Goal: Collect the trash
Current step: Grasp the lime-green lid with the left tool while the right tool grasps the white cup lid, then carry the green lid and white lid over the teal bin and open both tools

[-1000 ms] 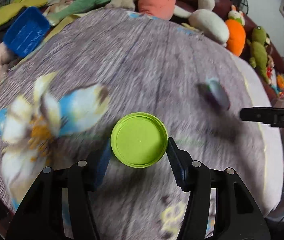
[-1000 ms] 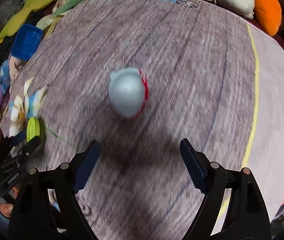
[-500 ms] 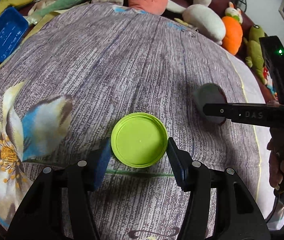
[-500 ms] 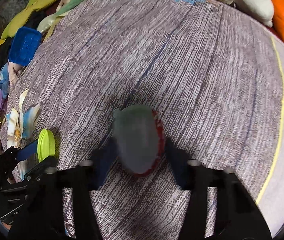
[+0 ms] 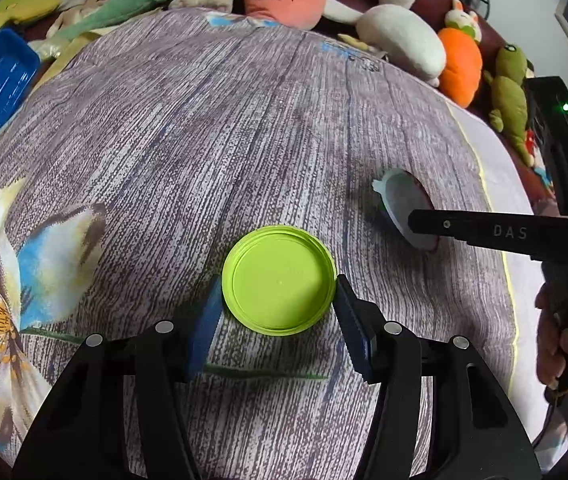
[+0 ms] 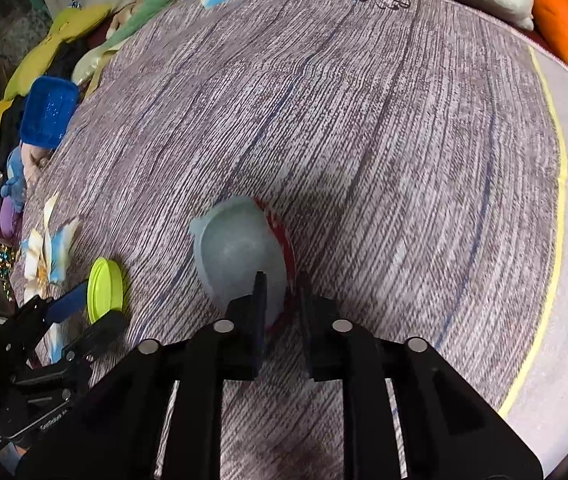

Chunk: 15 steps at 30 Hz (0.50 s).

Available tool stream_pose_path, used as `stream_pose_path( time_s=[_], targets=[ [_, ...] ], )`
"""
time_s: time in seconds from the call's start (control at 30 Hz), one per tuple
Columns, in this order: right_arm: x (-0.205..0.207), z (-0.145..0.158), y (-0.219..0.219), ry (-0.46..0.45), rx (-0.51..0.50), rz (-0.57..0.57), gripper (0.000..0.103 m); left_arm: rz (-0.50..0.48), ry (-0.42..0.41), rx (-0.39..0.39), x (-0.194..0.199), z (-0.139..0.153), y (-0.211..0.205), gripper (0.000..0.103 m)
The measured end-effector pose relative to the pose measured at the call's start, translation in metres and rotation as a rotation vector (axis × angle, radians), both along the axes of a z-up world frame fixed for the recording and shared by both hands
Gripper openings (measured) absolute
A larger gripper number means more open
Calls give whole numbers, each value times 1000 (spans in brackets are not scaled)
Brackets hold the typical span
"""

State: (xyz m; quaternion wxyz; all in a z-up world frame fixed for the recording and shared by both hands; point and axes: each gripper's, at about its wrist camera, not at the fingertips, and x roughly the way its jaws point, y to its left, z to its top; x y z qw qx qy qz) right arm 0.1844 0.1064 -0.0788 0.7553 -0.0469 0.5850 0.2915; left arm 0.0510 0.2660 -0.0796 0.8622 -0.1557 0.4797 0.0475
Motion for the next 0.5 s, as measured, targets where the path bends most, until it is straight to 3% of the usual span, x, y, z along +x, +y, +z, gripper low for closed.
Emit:
stream_pose_path(
  time_s=[0.07,0.13,0.17,0.2,0.5],
  targets=[
    [4,-2,2,-5,10,1,29,9,1,-3,4,0,2,57],
    [9,-3,7,-18,20,5,29,11,6,-2,10,0,2,57],
    [10,-4,9,-26,17,6,22,10,8,-1,12,0,2,57],
    [11,-4,11,-40,18,8,5,7,7,1,14,1,1,57],
    [10,20,-35,-78,56,-52,5,-96,-5,10,35,8,-45,57]
  ],
)
